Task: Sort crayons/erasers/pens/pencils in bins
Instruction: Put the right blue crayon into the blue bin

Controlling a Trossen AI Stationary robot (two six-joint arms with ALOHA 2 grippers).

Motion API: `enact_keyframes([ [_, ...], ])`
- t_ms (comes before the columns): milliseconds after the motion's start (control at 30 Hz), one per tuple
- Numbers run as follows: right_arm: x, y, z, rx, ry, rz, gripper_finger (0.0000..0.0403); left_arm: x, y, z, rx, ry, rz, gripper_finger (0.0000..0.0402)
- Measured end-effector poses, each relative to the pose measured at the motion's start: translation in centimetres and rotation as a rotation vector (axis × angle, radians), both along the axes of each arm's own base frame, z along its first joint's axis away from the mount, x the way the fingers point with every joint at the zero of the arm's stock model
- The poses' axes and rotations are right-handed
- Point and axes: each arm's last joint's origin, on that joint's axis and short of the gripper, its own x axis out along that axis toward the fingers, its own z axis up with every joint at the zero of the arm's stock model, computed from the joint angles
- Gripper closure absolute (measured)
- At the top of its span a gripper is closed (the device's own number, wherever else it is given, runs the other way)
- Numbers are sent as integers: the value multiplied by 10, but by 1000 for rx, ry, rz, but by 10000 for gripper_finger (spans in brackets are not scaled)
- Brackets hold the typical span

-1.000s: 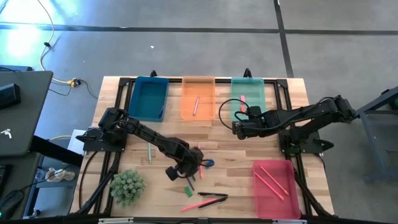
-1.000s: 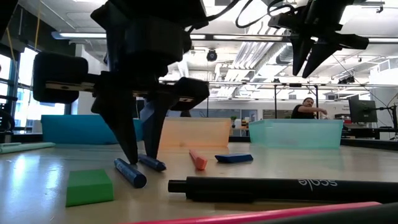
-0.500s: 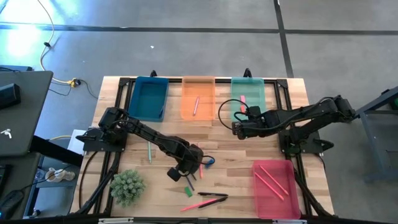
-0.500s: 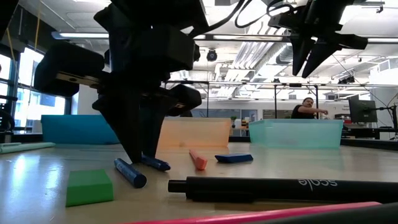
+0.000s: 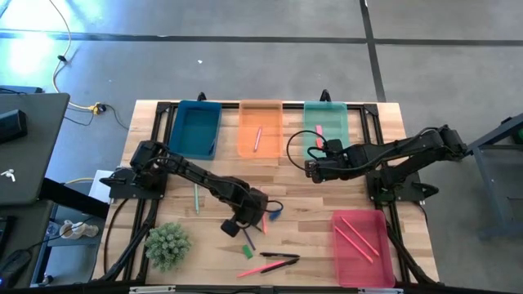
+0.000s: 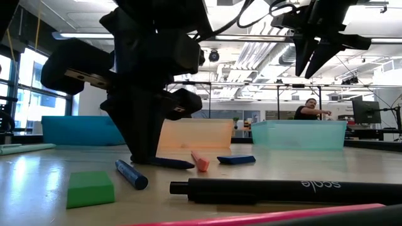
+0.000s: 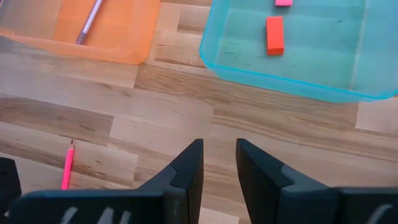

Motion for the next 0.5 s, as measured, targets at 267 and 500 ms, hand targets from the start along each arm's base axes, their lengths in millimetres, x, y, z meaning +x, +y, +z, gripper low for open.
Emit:
enact_keyframes([
  [267,-1,0,0,-1,7,0,316,-3,2,11,-8,-15,34,391],
  [500,-1,0,0,-6,13,11,316,-12,4,27,-2,7,36,393],
])
